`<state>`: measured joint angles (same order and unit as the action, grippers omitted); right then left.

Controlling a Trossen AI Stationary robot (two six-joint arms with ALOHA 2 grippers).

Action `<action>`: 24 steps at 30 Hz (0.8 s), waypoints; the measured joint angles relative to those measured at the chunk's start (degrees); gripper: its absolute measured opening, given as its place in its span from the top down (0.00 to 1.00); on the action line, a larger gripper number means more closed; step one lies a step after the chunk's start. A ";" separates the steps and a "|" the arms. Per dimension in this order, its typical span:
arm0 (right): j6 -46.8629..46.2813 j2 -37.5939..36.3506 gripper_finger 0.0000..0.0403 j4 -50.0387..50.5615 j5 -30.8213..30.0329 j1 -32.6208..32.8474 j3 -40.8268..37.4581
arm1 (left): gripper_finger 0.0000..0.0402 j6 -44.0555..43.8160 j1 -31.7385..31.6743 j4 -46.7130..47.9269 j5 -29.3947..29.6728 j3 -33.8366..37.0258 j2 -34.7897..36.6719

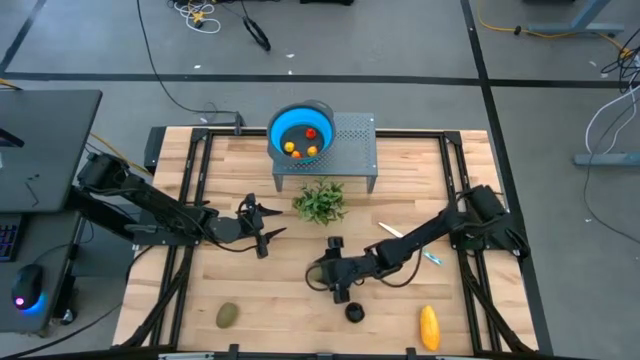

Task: Pick & Place Fruit
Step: Put the brown kiwi into the blue strainer bowl on the shelf

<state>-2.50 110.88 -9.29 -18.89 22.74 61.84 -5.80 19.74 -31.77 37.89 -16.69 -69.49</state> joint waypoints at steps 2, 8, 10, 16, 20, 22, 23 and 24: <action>0.77 -2.71 0.40 0.21 -3.22 0.21 0.03 | 0.42 0.00 0.00 -0.01 0.00 0.00 0.00; 1.67 -11.19 0.40 9.01 -13.10 0.12 0.11 | 0.42 -0.02 0.00 0.30 0.01 0.00 0.00; 0.81 -13.64 0.40 13.30 -17.26 -0.04 0.11 | 0.42 -0.05 -0.01 0.52 0.00 0.00 0.00; 3.62 -18.05 0.40 12.88 -29.23 -3.25 0.09 | 0.42 -0.20 0.01 0.61 0.02 0.00 0.00; 6.80 -18.42 0.40 5.00 -34.61 -8.14 0.07 | 0.42 -0.19 -0.01 0.39 0.02 0.00 0.00; 9.52 -18.42 0.40 -0.62 -35.41 -10.98 0.07 | 0.42 -0.08 0.00 0.33 0.02 0.00 0.00; 10.92 -18.42 0.40 -3.39 -34.98 -12.37 0.07 | 0.42 -0.09 -0.01 0.35 0.02 0.00 0.00; 12.23 -18.42 0.40 -6.46 -34.08 -13.92 0.07 | 0.42 -0.03 0.00 0.43 0.02 0.00 0.00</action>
<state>9.74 92.47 -15.76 -52.97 8.81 61.91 -5.83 19.73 -31.34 37.91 -16.69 -69.49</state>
